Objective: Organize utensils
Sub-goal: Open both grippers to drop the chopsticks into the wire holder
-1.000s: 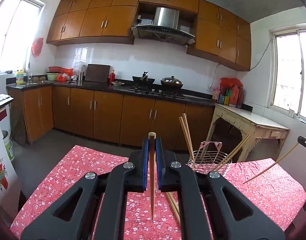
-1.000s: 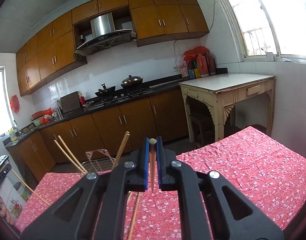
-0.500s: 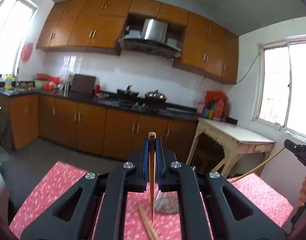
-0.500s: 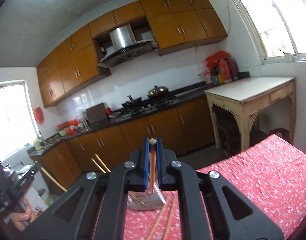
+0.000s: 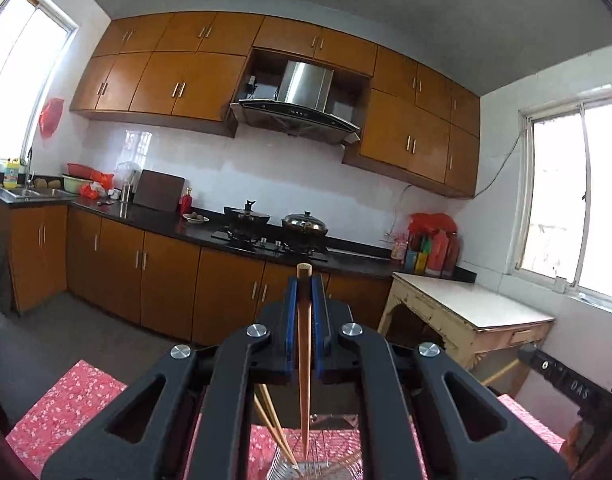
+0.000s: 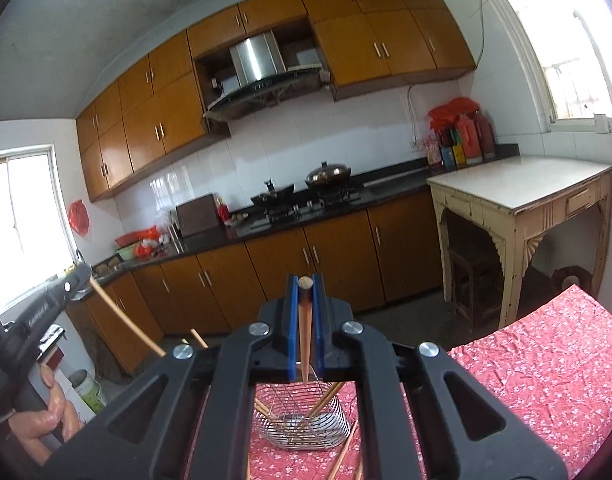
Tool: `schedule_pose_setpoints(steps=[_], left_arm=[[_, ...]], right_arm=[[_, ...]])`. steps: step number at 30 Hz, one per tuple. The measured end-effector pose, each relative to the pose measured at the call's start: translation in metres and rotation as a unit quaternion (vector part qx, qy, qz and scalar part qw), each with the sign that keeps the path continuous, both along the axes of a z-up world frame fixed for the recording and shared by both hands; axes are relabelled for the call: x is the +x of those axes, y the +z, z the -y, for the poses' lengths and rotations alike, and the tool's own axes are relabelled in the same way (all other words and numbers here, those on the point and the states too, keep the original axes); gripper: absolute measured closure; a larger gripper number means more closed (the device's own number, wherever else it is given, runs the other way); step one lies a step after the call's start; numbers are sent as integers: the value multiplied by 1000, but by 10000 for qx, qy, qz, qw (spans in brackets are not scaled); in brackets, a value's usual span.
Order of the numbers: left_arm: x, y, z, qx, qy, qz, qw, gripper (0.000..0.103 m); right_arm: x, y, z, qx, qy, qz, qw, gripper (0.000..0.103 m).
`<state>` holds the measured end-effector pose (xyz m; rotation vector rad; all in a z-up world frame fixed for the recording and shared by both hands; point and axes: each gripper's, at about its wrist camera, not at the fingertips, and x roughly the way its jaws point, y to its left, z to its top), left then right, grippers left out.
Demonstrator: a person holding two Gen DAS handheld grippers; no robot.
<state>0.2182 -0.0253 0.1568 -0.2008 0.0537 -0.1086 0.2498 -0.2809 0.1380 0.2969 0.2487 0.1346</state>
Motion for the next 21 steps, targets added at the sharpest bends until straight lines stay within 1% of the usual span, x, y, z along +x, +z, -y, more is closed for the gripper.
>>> schedule_pose_setpoints(steps=[3, 10, 15, 17, 19, 21], left_arm=[[18, -11, 11, 121, 23, -171, 9998, 96], [50, -44, 19, 173, 3, -599, 9981, 96], [69, -54, 21, 244, 25, -867, 9959, 96], [76, -57, 19, 242, 132, -1007, 9945, 96], [79, -59, 13, 167, 135, -1121, 9935, 95], [75, -58, 6, 142, 180, -1135, 9933, 94]], right_arm=[[17, -11, -3, -47, 86, -194, 9998, 95], [55, -33, -10, 10, 378, -650, 9972, 95], [80, -39, -13, -36, 376, -849, 9957, 95], [90, -41, -14, -131, 176, -902, 9957, 92], [91, -43, -11, -174, 45, -901, 9958, 82], [86, -44, -4, -141, -90, -856, 9962, 76]])
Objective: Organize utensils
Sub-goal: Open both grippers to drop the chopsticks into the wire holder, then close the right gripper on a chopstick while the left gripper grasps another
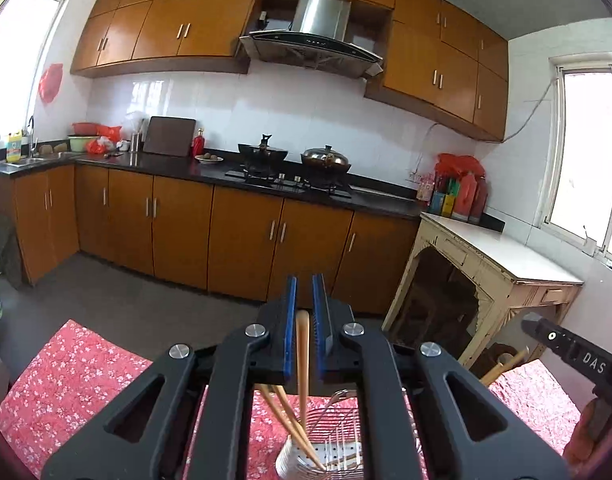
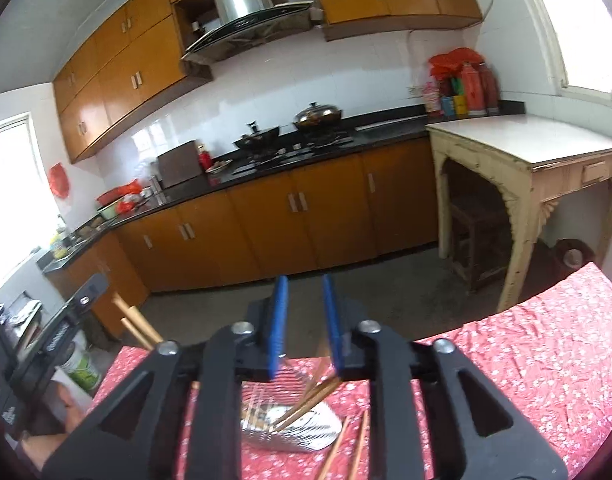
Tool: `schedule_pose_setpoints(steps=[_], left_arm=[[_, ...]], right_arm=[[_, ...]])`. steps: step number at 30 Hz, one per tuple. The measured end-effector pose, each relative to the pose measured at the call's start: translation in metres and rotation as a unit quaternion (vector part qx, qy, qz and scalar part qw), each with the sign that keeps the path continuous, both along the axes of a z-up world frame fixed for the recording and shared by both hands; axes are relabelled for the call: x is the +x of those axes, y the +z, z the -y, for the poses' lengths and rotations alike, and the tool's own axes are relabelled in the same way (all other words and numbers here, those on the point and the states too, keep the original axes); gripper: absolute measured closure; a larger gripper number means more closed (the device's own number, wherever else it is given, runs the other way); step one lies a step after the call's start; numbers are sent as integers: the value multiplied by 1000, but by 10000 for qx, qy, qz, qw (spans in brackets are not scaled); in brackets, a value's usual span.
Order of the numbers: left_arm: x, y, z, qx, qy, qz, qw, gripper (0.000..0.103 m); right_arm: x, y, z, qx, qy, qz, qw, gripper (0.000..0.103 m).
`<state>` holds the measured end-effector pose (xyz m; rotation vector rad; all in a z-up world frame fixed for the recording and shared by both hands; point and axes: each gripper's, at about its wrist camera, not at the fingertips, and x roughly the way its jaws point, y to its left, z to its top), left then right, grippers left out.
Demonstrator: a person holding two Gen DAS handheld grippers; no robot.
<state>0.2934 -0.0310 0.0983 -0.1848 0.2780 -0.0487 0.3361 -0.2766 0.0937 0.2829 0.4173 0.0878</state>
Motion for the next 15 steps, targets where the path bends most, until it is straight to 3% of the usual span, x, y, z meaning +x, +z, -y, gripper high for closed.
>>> schedule_pose_setpoints(steps=[2, 4, 10, 15], left_arm=[[-5, 2, -5, 28, 88, 8, 10000, 82], [-9, 4, -11, -19, 132, -8, 9999, 78], [-33, 7, -26, 34, 204, -19, 9998, 73], [-56, -5, -38, 124, 287, -119, 9994, 69]], right_arm=[[-5, -3, 9, 80, -83, -1, 9999, 73], [-12, -5, 17, 94, -206, -5, 9997, 73], [-40, -10, 33, 78, -419, -43, 9991, 71], [-68, -36, 38, -44, -502, -302, 9983, 71]])
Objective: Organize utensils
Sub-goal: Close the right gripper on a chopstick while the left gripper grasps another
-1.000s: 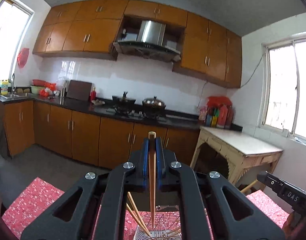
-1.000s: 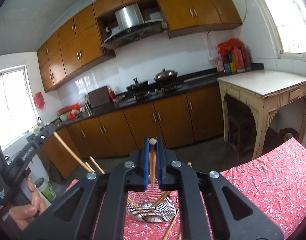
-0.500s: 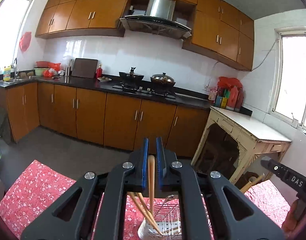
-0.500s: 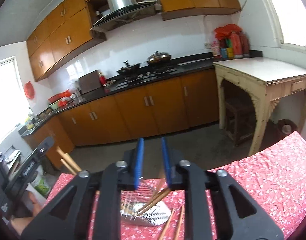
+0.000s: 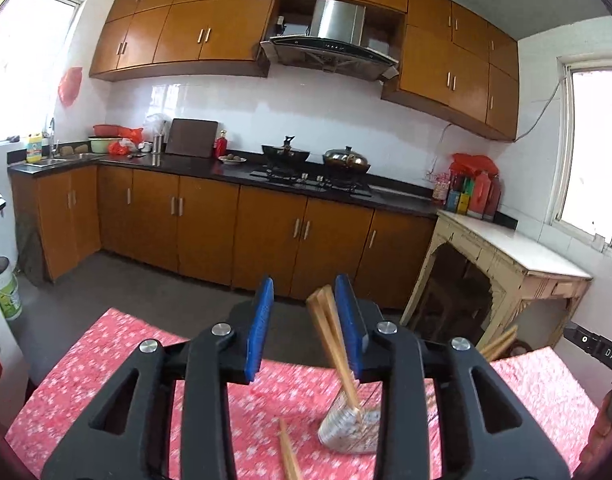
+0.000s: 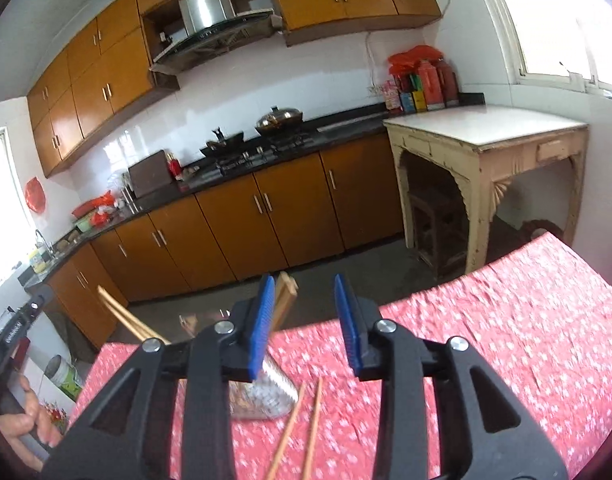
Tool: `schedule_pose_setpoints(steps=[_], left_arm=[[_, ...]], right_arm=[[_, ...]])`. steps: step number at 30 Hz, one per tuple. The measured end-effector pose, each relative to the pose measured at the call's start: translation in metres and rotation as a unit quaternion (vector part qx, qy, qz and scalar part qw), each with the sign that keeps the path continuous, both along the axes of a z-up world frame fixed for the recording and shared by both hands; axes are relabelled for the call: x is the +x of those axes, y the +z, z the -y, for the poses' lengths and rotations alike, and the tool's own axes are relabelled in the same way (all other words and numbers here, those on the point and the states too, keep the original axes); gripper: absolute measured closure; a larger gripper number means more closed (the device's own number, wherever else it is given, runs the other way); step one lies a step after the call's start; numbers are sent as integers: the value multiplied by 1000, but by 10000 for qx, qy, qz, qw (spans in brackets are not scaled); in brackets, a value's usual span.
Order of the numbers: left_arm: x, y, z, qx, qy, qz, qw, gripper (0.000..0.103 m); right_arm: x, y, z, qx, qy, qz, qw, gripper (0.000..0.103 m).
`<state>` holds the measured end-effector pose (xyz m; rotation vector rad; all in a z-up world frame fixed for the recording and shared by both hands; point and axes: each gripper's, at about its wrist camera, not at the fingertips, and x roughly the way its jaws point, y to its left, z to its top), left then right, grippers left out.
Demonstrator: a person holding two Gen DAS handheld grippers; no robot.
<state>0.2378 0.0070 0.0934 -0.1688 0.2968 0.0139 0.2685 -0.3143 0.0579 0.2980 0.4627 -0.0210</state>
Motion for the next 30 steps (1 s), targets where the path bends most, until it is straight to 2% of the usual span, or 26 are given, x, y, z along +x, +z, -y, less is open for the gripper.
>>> schedule_pose_setpoints(steps=[4, 8, 13, 16, 23, 24, 25, 26, 27, 30], left_arm=[[-21, -25, -10, 82, 58, -283, 9995, 66], [-43, -58, -13, 232, 37, -574, 9981, 63], [-71, -111, -10, 386, -128, -1071, 9934, 61], [-84, -137, -3, 394, -275, -1336, 9899, 61], [-103, -174, 5, 314, -562, -1698, 9834, 60], [-104, -177, 7, 316, -598, -1741, 9824, 60], [-103, -178, 10, 326, -640, -1777, 9815, 59], [-103, -181, 12, 338, -680, -1807, 9806, 59], [-103, -184, 14, 347, -711, -1837, 9798, 59], [-99, -193, 23, 285, -826, -2046, 9749, 59]], right_arm=[[-18, -35, -7, -83, 34, -337, 9994, 71], [-38, -86, -24, -82, 179, -823, 9964, 71], [-65, -154, -56, -75, 586, -1465, 9874, 71], [-77, -181, -73, -111, 787, -1736, 9816, 71], [-83, -205, -98, -354, 883, -1965, 9759, 71], [-83, -207, -100, -457, 845, -1945, 9762, 73], [-82, -208, -101, -609, 791, -1932, 9761, 84], [-80, -207, -100, -758, 705, -1945, 9754, 91], [-78, -208, -96, -694, 655, -1970, 9758, 94], [-65, -209, -67, -456, 138, -2095, 9766, 95]])
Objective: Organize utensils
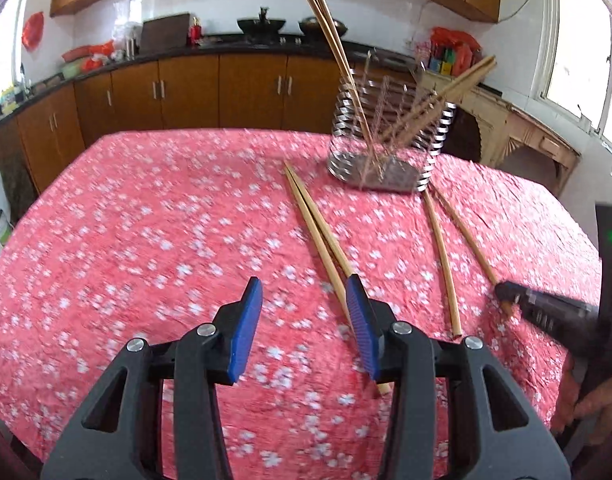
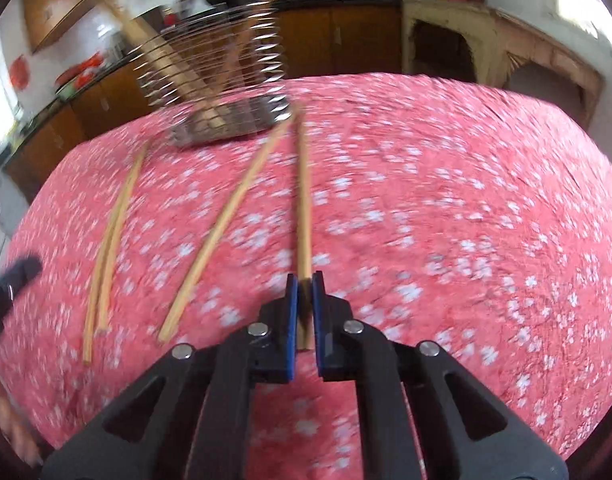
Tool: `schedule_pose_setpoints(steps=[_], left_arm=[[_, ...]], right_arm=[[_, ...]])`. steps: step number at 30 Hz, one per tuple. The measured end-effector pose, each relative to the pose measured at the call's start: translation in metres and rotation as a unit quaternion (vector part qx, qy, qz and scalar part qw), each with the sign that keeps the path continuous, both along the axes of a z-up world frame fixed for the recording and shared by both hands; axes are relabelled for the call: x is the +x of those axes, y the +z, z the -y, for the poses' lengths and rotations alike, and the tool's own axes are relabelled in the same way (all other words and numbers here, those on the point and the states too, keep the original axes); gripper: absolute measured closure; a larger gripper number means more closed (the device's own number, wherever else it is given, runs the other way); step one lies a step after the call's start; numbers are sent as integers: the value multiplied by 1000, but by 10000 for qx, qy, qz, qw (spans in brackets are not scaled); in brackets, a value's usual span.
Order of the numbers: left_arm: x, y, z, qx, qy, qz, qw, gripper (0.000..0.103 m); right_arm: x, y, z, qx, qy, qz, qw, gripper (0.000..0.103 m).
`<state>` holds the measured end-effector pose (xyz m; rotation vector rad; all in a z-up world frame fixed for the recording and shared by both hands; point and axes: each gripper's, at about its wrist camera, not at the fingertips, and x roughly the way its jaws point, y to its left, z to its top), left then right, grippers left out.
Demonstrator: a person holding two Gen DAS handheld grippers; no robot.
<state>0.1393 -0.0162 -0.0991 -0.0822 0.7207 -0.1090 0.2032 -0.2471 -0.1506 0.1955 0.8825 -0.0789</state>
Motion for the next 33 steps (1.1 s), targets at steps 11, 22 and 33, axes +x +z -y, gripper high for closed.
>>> schedule_pose_setpoints(steps=[11, 22, 33], left_arm=[[25, -27, 25, 55, -139, -731, 9972, 72], [81, -28, -20, 498, 252, -836, 9949, 96], [94, -29, -56, 228, 281, -785, 9963, 95]], right_arm=[[11, 1, 43, 216, -525, -45, 9984, 95], [54, 0, 87, -40, -984, -93, 9951, 95], [60, -5, 107, -410, -1155, 11, 9925, 95]])
